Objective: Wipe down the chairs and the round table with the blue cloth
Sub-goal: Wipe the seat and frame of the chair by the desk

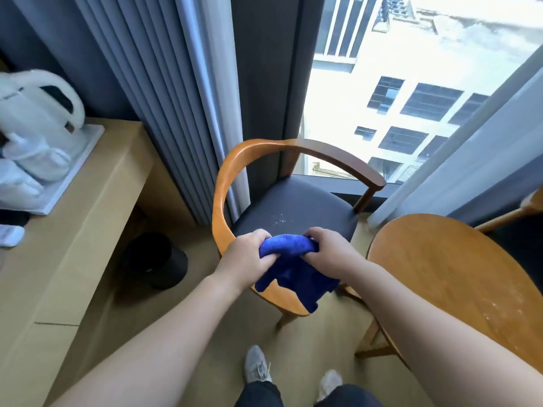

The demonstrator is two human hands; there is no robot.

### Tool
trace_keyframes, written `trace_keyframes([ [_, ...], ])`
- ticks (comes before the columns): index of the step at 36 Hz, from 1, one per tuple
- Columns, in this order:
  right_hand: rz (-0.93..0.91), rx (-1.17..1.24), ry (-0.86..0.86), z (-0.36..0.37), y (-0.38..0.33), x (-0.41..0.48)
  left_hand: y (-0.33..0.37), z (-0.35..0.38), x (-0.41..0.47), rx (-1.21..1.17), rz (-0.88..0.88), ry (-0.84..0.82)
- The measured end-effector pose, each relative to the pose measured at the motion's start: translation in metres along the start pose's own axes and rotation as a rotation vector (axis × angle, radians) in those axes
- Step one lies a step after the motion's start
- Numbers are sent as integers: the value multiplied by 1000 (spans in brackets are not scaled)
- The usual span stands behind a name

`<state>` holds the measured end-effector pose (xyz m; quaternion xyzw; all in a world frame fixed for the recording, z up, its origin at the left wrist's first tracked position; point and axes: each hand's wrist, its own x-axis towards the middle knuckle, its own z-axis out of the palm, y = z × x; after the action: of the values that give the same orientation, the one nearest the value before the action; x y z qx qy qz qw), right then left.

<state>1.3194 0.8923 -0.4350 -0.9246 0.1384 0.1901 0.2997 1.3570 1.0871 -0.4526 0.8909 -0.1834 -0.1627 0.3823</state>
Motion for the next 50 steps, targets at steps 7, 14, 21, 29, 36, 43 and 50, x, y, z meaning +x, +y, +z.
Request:
trace_keyframes([
  [7,1,199,16,-1,-6,59,4,20,27,-68,-87,61],
  [14,-33,457,-206,-10,8,110,-2,43,49,-172,-259,-19],
  [21,22,427,-170,1,31,158,-2,81,81,-202,-332,15],
  [29,39,388,-159,18,64,199,-40,104,90,-88,-378,78],
  [36,38,366,-133,36,69,232,-105,80,106,272,-507,166],
  [43,-23,314,-157,77,56,277,-158,81,130,424,-669,176],
  [50,-235,105,-67,88,43,302,-151,104,138,408,-613,354],
])
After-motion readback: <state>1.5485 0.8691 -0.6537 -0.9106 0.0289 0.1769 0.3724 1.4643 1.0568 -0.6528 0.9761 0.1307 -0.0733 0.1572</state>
